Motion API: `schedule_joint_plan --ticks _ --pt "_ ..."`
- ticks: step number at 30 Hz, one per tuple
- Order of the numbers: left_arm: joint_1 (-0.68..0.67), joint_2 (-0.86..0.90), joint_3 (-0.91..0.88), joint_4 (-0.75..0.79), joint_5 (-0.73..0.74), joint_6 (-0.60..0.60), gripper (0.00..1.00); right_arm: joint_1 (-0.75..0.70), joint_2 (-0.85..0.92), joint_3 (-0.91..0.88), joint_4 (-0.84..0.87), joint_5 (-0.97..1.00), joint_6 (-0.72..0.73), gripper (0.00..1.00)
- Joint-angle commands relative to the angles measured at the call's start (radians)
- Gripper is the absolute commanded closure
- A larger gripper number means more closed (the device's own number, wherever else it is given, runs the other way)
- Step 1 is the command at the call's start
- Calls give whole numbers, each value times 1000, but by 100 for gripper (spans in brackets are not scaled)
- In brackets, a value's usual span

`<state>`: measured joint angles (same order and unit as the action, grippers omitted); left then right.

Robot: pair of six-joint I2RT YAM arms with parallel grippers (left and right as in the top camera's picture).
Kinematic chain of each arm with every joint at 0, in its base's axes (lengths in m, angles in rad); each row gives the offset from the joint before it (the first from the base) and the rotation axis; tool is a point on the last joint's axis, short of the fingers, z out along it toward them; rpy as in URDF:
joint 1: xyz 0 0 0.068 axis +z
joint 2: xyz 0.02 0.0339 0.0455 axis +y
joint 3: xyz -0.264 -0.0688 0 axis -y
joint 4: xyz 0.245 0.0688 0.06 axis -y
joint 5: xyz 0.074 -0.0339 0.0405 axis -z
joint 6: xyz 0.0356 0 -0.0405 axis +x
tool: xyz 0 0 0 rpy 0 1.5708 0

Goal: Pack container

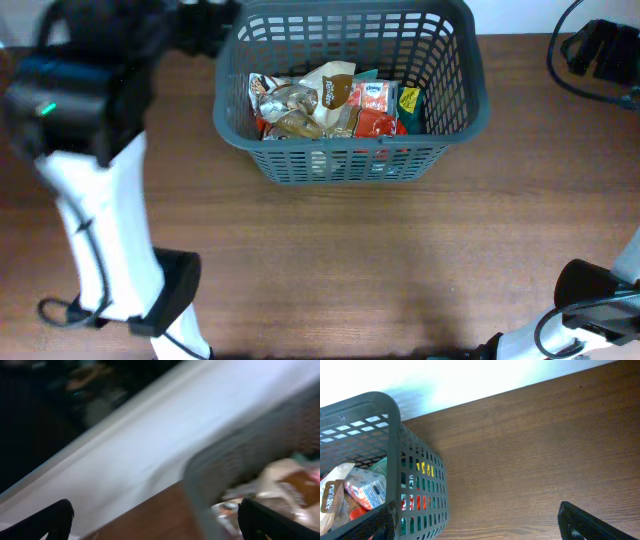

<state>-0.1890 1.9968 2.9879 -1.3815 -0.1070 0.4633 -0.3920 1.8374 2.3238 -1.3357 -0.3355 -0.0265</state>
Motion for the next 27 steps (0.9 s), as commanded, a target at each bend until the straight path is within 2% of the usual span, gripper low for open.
schedule_joint_plan --ticks 1,5,9,13,27 --pt "95 -7 -7 -41 -151 -85 1 -1 3 -2 0 -12 2 1" --pt "203 -7 -14 -87 -168 -93 1 -1 3 -2 0 -12 2 1" --pt "309 -6 -31 -108 -171 -213 1 -1 3 -2 0 -12 2 1" --pt "378 -5 -36 -123 -170 -235 1 -1 3 -2 0 -12 2 1" --pt "396 -6 -36 -123 -170 -235 1 43 -12 -3 0 -8 2 1"
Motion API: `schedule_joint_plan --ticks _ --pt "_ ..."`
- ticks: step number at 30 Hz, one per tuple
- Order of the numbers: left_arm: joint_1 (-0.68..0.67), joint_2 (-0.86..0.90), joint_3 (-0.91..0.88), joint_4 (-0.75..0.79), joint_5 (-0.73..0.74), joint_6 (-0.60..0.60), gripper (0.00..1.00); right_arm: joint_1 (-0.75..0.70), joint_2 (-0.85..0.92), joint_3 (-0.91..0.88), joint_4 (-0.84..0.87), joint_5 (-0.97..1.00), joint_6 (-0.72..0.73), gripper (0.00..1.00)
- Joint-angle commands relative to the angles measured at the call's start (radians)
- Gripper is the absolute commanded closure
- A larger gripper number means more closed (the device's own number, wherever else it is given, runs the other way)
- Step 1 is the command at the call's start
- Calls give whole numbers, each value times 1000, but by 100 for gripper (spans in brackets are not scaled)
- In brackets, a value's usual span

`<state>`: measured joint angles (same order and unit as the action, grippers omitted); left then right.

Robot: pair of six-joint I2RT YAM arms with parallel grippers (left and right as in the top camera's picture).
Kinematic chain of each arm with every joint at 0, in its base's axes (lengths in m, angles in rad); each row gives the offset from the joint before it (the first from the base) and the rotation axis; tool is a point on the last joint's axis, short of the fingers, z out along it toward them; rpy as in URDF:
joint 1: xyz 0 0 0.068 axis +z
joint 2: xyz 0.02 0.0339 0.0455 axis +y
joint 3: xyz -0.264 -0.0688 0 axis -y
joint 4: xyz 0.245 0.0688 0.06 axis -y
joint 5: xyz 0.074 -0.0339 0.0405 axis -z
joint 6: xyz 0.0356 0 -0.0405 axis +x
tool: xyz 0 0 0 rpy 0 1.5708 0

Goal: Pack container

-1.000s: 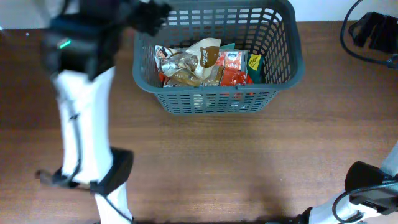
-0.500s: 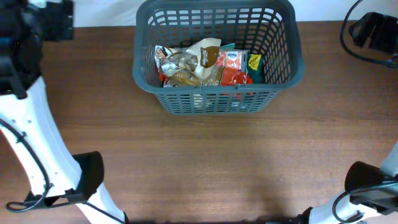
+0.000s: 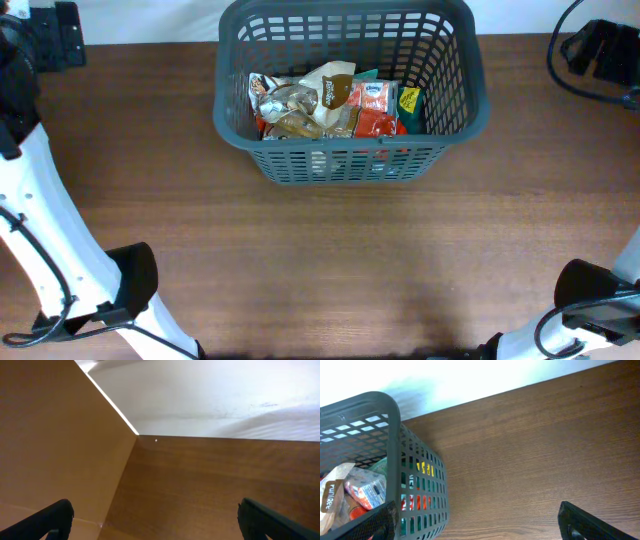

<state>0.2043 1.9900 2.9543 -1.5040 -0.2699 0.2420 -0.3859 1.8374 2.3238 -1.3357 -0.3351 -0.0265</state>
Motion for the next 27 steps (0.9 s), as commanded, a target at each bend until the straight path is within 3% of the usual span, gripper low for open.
schedule_joint_plan --ticks 1,10,12,20,22,27 --pt "3 1 -2 -1 -7 -14 1 58 -27 -3 0 -9 2 1" --pt "3 1 -2 -1 -7 -14 1 410 -251 -37 4 -9 2 1" --pt "3 1 -2 -1 -7 -14 1 455 -334 -104 78 3 -18 1" --pt "3 1 -2 -1 -7 -14 1 464 -800 -657 740 85 -25 1" --pt "3 1 -2 -1 -7 -14 1 464 -988 -911 976 199 -25 1" --pt "3 1 -2 -1 -7 -14 1 463 -1277 -1349 1218 394 -25 1"
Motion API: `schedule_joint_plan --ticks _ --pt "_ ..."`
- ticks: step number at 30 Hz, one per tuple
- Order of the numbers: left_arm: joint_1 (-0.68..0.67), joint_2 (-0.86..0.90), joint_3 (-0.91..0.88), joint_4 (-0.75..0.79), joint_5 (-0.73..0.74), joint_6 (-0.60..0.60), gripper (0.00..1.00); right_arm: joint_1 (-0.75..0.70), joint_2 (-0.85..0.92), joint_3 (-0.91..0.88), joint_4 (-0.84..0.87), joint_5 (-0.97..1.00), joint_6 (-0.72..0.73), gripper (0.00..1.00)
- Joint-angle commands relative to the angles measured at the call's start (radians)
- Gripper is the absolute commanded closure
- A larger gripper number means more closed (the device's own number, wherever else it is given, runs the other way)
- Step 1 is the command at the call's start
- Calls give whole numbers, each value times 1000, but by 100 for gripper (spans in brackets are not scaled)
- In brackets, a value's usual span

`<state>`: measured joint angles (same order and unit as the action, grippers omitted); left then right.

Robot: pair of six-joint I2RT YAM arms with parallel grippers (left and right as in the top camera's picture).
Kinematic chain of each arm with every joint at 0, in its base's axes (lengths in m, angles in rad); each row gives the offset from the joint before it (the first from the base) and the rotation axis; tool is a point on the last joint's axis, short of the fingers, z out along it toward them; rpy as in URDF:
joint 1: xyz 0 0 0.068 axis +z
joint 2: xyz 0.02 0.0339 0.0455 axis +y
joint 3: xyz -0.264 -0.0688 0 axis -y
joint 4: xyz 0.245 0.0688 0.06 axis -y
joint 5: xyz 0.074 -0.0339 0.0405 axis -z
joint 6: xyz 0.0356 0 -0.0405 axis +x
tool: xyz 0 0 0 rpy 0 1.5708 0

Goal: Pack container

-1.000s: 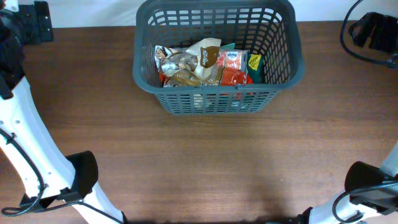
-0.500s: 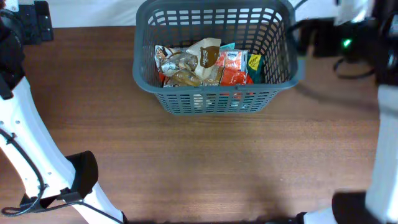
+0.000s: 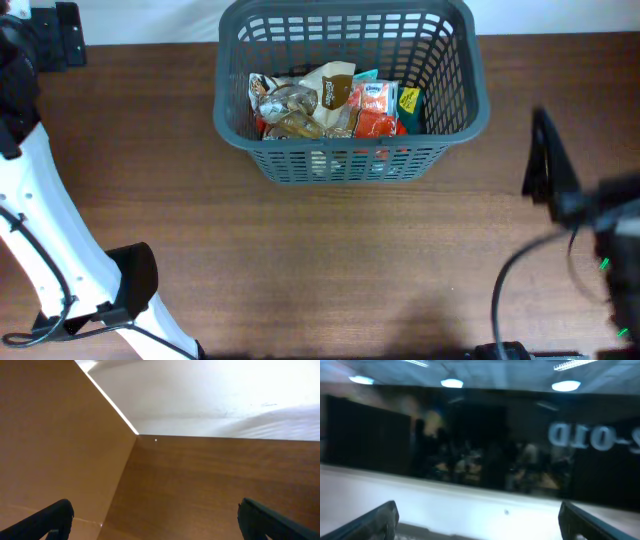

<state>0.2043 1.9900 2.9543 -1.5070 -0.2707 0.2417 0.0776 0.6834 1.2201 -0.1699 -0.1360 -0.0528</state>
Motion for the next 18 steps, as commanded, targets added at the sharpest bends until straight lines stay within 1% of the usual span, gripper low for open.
schedule_joint_plan --ticks 1,5,10,13,16,18 --pt "3 1 -2 2 -6 -13 1 -1 -172 -329 71 235 2 1" --pt "3 1 -2 2 -6 -13 1 -1 -314 -608 121 330 2 1" --pt "3 1 -2 2 -6 -13 1 -1 -464 -863 131 328 2 1" --pt "3 1 -2 2 -6 -13 1 -1 -573 -973 148 328 2 1" --pt "3 1 -2 2 -6 -13 1 -2 -668 -1037 152 332 2 1" --pt "3 1 -2 2 -6 -13 1 -2 -676 -1064 173 331 2 1"
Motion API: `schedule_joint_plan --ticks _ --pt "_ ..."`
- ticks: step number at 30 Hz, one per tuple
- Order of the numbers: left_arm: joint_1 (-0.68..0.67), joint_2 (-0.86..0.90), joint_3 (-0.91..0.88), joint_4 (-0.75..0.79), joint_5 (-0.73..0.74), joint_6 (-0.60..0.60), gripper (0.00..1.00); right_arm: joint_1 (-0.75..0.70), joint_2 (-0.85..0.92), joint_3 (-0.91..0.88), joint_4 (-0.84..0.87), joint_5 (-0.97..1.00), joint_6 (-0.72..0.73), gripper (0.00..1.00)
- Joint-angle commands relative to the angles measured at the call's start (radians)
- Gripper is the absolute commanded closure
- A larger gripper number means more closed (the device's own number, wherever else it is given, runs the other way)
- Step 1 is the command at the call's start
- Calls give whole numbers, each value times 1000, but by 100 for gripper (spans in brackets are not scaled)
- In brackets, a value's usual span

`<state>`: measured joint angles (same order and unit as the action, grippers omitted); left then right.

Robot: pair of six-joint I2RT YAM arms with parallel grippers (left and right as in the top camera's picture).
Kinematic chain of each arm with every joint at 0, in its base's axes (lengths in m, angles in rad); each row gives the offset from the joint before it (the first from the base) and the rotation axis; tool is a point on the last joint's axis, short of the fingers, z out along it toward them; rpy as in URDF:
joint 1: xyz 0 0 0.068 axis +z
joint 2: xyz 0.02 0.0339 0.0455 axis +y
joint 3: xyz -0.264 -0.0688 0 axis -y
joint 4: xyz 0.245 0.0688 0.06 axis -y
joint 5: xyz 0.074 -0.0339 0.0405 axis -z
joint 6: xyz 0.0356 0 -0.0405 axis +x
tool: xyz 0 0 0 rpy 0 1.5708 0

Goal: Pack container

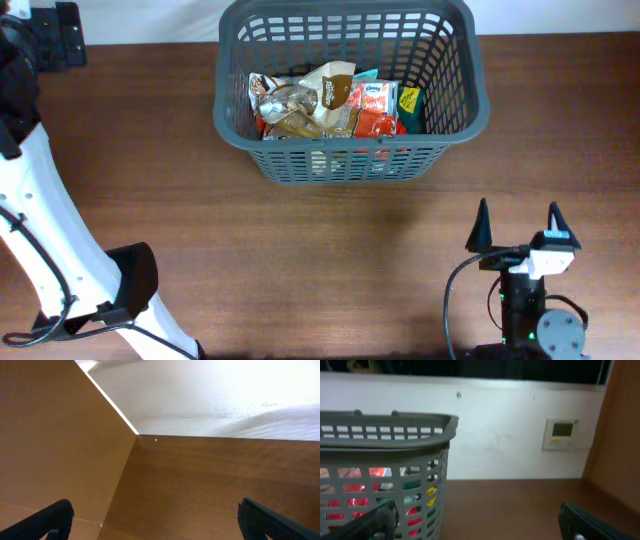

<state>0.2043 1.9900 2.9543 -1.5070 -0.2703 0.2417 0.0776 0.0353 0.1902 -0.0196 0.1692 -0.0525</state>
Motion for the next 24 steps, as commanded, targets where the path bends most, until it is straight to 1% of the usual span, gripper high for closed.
schedule_joint_plan --ticks 1,6,15,17,24 --pt "3 1 -2 2 -7 -13 1 -1 -27 -39 21 26 2 1" --pt "3 1 -2 2 -7 -13 1 -8 -32 -72 19 26 2 1" --pt "3 1 -2 2 -7 -13 1 -14 -32 -184 19 26 2 1" --pt "3 1 -2 2 -7 -13 1 -14 -32 -185 -40 26 2 1" --pt "3 1 -2 2 -7 -13 1 -13 -28 -185 -43 23 2 1"
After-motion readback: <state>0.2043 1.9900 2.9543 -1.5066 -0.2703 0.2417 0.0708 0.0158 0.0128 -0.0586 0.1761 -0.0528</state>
